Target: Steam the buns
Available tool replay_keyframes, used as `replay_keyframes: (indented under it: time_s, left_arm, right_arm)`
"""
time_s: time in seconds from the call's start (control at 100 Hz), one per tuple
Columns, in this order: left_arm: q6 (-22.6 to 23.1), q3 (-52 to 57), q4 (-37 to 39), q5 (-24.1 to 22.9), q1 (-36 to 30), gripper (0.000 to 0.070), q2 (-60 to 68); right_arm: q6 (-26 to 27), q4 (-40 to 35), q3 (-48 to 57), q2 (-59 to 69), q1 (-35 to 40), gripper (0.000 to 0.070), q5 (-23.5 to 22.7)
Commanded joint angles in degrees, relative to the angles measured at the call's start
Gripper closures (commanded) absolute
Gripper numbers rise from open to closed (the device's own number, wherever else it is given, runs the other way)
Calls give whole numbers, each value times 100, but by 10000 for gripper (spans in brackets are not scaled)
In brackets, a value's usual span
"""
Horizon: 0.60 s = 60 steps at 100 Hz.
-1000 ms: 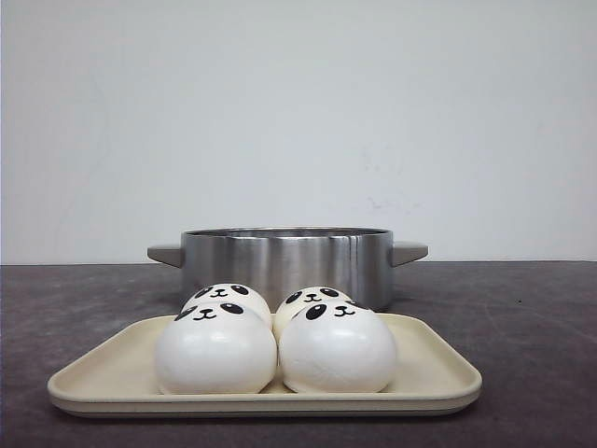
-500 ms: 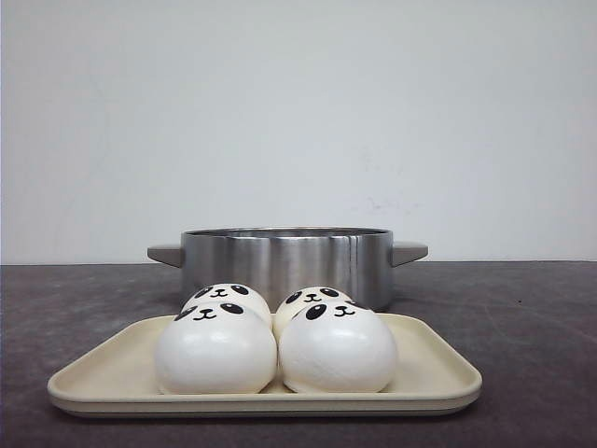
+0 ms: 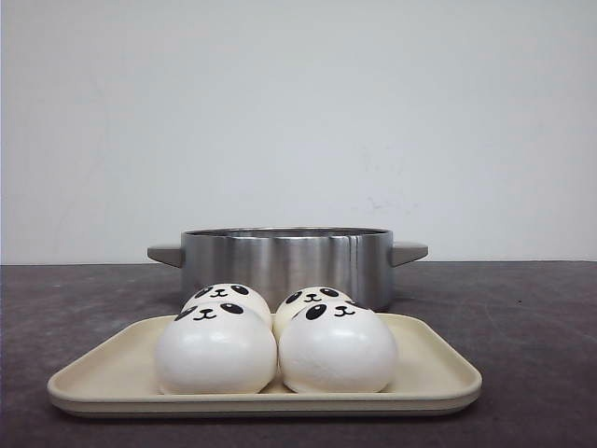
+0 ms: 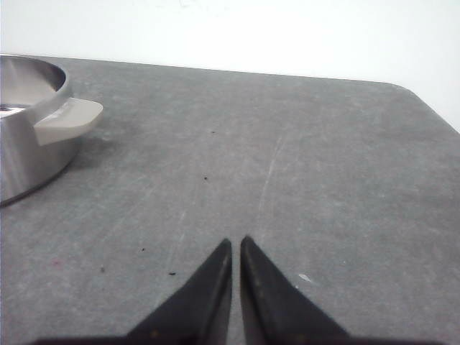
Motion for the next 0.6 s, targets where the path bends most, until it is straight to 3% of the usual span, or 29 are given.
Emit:
replay_keyframes:
  time_s: [0.0,0.17,0.41,0.52,0.59]
  left_arm:
    - [-33,-105,-26,22,7,677,-11]
    - [-33,-105,-26,22,7,677,-11]
    - [-33,-105,-24,22,7,678,-11]
    - [-133,-105,-2,33,7,677,-11]
    - [-1202,-81,-15,380,-4,677,-11]
  right_arm:
    - [-7,79,-22,-4,-13,686,-2]
    - [15,83,-22,-4,-17,686,385]
    - [184,111,-22,-4,-7,686,151]
    - [1224,317,-17,-4,-2,686,-205]
    - [2166,675,-11,-4,-2,686,-688]
